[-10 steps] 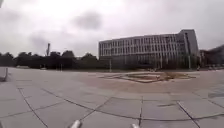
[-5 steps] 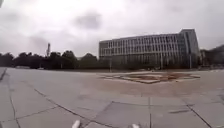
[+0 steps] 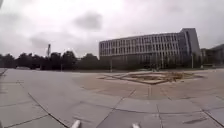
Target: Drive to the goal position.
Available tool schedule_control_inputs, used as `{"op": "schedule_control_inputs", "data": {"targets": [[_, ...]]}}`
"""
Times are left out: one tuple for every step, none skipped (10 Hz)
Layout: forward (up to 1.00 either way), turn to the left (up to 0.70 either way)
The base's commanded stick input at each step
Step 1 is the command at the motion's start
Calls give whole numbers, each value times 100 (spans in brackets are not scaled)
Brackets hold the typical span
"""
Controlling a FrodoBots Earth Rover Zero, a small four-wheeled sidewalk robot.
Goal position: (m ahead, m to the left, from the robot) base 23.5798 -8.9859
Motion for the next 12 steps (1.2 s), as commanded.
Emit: {"op": "schedule_control_inputs", "data": {"targets": [[70,0],[70,-9],[70,-21],[70,-30],[70,-5],[70,0],[70,0],[70,0],[70,0],[70,0],[70,0],[70,0]]}}
